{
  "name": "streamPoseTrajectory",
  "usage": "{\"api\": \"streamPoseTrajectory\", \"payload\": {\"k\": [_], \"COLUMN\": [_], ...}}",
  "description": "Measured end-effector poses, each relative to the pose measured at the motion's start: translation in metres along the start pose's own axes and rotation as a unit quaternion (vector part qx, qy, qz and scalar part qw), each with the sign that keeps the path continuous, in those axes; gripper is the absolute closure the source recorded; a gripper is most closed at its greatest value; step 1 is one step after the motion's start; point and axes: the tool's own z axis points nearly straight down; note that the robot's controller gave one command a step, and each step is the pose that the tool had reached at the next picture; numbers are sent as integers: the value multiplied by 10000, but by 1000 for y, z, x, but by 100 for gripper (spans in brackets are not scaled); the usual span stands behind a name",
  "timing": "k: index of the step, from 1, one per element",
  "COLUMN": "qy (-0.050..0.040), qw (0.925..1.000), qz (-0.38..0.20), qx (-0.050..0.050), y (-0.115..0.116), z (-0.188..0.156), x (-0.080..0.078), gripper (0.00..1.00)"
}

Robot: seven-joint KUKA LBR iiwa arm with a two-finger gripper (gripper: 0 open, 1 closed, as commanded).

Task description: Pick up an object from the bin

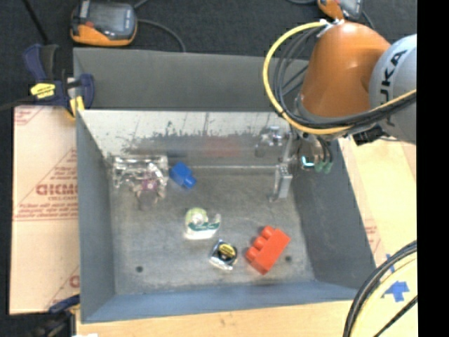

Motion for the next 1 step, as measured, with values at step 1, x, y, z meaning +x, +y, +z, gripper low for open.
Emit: {"api": "streamPoseTrajectory", "payload": {"k": [1], "qy": [15], "qw": [9913], "qz": [-1320], "qx": [0], "y": [6], "z": [141], "x": [101], "gripper": [0]}}
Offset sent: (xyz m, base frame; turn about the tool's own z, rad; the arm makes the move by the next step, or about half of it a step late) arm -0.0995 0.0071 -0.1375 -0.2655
